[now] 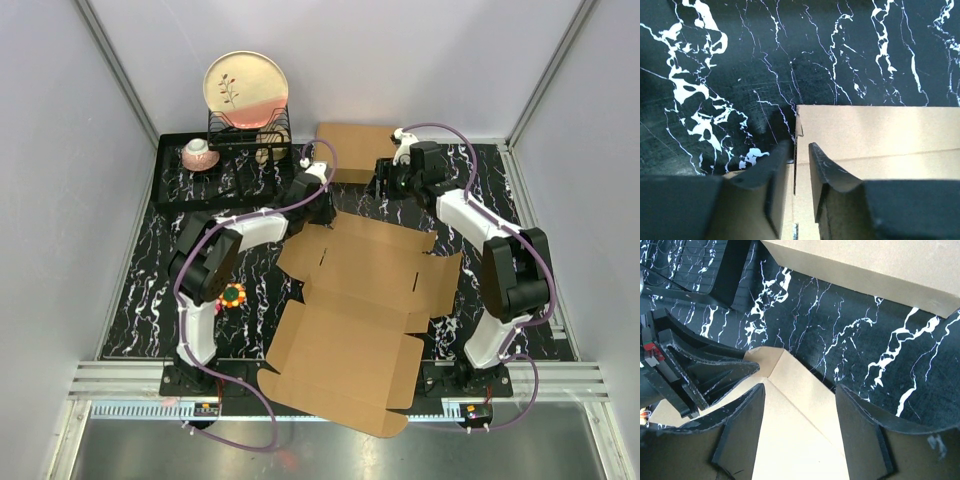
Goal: Fold the paper box
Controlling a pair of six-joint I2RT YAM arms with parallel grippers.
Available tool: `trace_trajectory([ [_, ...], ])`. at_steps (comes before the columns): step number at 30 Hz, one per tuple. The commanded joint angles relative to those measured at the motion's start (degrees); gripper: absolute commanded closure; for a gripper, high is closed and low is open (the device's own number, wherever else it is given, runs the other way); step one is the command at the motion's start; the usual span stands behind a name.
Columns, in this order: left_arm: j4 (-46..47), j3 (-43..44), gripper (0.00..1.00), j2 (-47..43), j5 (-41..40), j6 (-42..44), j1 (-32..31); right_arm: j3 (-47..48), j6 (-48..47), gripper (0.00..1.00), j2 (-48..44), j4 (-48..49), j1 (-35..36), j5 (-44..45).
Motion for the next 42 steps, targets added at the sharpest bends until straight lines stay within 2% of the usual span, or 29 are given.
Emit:
trace_trajectory([
  [1, 2.3, 2.8, 0.78, 0.8, 0.9, 2.5, 0.1, 2.8, 1.0, 0.36, -4.2, -1.0, 0.1, -1.5],
  [2, 4.0, 2.4, 0.82, 0.8, 0.4, 2.7, 0.0, 2.9, 1.6, 0.36, -4.5, -1.3, 0.1, -1.6],
  [3, 4.8, 1.9, 0.9, 0.6, 0.2, 2.5, 0.0, 2.9, 1.7, 0.36, -4.9, -1.7, 0.1, -1.7],
  [8, 15.3, -6.0, 0.98, -4.2, -0.4, 2.4, -0.8, 3.0, 2.8, 0.36, -8.0, -3.7, 0.0, -1.4],
  [9, 17.3, -9.8, 1.0, -5.2, -0.9, 2.5, -1.0, 3.2, 2.8, 0.36, -8.3, -4.6, 0.1, -1.4],
  [15, 37.3, -24.7, 1.0, -12.8, -7.8, 4.9, -4.3, 2.9, 2.3, 0.36, -10.7, -7.5, 0.1, -0.8],
  [16, 44.6, -26.7, 1.0, -13.9, -9.2, 5.5, -5.3, 2.9, 1.8, 0.36, -10.8, -8.1, 0.1, -1.1],
  [19, 56.2, -32.7, 1.0, -15.2, -11.7, 8.8, -7.8, 3.6, -0.9, 0.34, -11.5, -11.5, 0.4, -3.7],
  [21, 61.5, -36.4, 1.0, -15.3, -13.9, 12.4, -8.9, 3.9, -4.7, 0.32, -12.2, -14.4, 1.2, -5.7],
  [25, 85.9, -43.1, 1.0, -12.0, -15.5, 19.4, -11.8, 2.9, -8.9, 0.29, -15.0, -18.1, 2.8, -7.3],
  [26, 89.0, -44.0, 1.0, -11.2, -15.5, 21.1, -12.1, 1.5, -11.4, 0.29, -15.7, -18.1, 2.9, -8.1],
  [29, 88.9, -44.6, 1.0, -10.9, -15.8, 22.8, -13.0, -1.3, -13.2, 0.29, -18.2, -19.4, 3.8, -10.0],
  [34, 88.9, -45.0, 1.0, -10.3, -15.8, 25.2, -15.4, -5.9, -18.5, 0.29, -21.0, -21.3, 8.5, -5.9],
  [42, 88.9, -45.0, 1.0, -13.7, -14.6, 30.6, -17.3, -8.2, -18.7, 0.32, -18.2, -19.3, 10.5, -3.6],
])
